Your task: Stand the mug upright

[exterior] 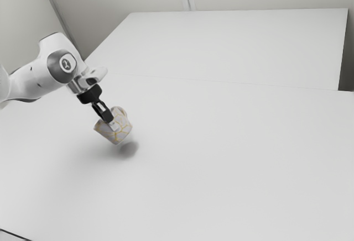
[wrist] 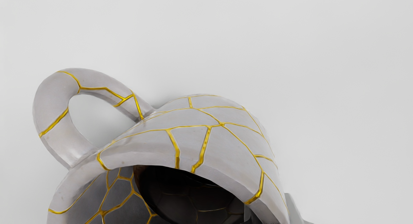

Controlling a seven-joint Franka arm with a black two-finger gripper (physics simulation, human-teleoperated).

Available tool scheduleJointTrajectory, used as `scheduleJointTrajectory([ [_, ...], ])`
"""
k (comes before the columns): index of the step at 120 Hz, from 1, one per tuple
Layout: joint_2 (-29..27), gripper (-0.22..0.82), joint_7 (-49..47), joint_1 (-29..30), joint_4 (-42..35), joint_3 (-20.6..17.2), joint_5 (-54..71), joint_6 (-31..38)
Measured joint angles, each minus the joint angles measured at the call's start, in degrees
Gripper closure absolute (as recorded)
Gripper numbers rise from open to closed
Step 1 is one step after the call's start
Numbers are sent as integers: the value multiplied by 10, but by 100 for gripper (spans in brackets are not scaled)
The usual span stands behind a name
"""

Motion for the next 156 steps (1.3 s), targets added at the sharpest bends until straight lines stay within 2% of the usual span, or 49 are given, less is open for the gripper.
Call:
scheduleJointTrajectory([
  [14, -8, 79, -2, 2, -30, -23, 42, 68],
  [34, -15, 78, -4, -3, -66, -36, 77, 140],
  [72, -15, 78, -8, 2, -83, -44, 96, 195],
  [94, -10, 39, -5, 8, -84, -45, 91, 202],
  [108, -10, 23, -2, 10, -84, -45, 90, 204],
  [128, -13, 10, 0, 11, -78, -49, 89, 199],
  [141, -16, 6, -13, 9, -60, -52, 90, 176],
  [156, -17, 3, -71, 3, -22, -52, 115, 130],
])
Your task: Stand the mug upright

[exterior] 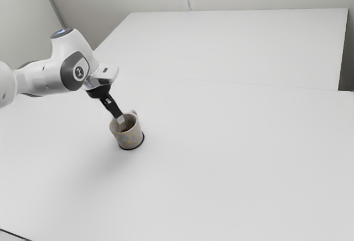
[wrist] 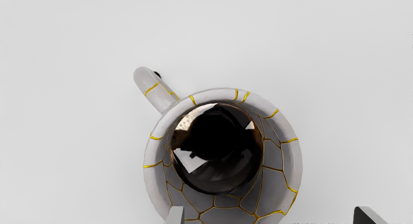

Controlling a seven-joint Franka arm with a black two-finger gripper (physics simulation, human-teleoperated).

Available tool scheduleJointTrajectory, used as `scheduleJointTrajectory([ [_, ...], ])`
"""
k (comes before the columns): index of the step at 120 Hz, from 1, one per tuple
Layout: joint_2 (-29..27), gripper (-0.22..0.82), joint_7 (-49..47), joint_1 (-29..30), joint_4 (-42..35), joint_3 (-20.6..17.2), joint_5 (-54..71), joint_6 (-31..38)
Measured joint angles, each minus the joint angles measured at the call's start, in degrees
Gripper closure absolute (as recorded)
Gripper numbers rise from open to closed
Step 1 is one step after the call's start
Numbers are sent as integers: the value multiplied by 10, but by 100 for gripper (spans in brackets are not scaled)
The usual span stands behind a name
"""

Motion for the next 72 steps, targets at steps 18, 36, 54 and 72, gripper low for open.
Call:
scheduleJointTrajectory([
  [18, -13, 2, -75, 14, 92, -16, 21, -73],
  [36, -16, 1, -135, -57, 163, 52, 36, -138],
  [54, -5, 0, -185, -185, 250, 175, 41, -202],
  [72, 19, 0, -224, -241, 328, 220, 43, -270],
])
